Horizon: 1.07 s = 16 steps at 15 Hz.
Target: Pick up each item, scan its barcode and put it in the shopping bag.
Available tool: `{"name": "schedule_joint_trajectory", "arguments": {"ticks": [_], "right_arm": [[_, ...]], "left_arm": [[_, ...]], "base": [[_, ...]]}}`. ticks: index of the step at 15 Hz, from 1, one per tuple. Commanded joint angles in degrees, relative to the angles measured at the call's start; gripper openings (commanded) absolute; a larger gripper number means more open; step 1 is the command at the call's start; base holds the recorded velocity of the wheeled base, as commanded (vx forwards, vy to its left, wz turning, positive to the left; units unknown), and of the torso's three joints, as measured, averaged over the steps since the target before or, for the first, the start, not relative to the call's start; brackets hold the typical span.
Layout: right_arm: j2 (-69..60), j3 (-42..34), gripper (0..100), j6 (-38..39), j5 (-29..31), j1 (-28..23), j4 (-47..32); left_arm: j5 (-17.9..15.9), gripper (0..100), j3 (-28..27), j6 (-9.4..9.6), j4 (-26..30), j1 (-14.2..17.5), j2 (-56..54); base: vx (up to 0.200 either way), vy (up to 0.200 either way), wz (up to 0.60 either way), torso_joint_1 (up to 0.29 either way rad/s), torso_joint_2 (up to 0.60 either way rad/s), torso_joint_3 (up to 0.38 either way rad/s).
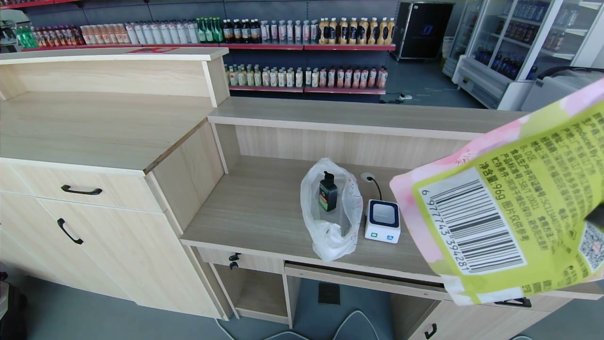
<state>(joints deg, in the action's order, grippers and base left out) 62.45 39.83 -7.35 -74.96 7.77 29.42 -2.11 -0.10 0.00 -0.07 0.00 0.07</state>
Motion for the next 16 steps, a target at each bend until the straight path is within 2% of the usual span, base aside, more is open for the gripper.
{"name": "schedule_joint_trajectory", "arguments": {"ticks": [1, 7, 10, 11, 13, 14, 15, 16], "right_arm": [[-0.05, -0.36, 0, -0.12, -0.01, -0.03, 0.03], [0.74, -0.45, 0, -1.09, 1.22, -1.00, 0.12], [6.54, -1.15, 0, -14.36, 16.86, -9.87, 0.03], [9.53, -1.51, 0, -22.09, 25.39, -15.85, 0.03], [12.25, -2.65, 0, -32.82, 38.75, -23.67, 0.12], [12.69, -2.65, 0, -34.49, 40.07, -24.90, 0.20], [13.22, -2.91, 0, -37.21, 41.21, -29.03, 0.73], [12.87, -3.70, 0, -37.30, 41.21, -29.47, 0.91]], "left_arm": [[0.00, 100, 0.01, 0.00, -0.01, 0.00, 0.01], [0.00, 100, 0.01, 0.00, -0.01, 0.00, 0.01], [0.00, 100, 0.01, 0.00, -0.01, 0.00, 0.01], [0.00, 100, 0.10, 0.00, -0.01, 0.00, 0.01], [0.00, 100, 0.01, 0.00, -0.01, 0.00, 0.01], [0.00, 100, 0.01, 0.00, -0.01, 0.00, 0.01], [0.00, 100, 0.01, 0.00, -0.01, 0.00, 0.01], [0.00, 100, 0.01, 0.00, -0.01, 0.00, 0.01]], "base": [[0.000, 0.000, 0.00, 0.000, 0.00, 0.000], [0.000, 0.000, 0.00, 0.000, 0.00, 0.000], [0.000, 0.000, 0.00, 0.000, 0.00, 0.000], [0.000, 0.000, 0.00, 0.000, 0.00, 0.000], [0.000, 0.000, 0.00, 0.000, 0.00, 0.000], [0.000, 0.000, 0.00, 0.000, 0.00, 0.000], [0.000, 0.000, 0.00, 0.000, 0.00, 0.000], [0.000, 0.000, 0.00, 0.000, 0.00, 0.000]]}}
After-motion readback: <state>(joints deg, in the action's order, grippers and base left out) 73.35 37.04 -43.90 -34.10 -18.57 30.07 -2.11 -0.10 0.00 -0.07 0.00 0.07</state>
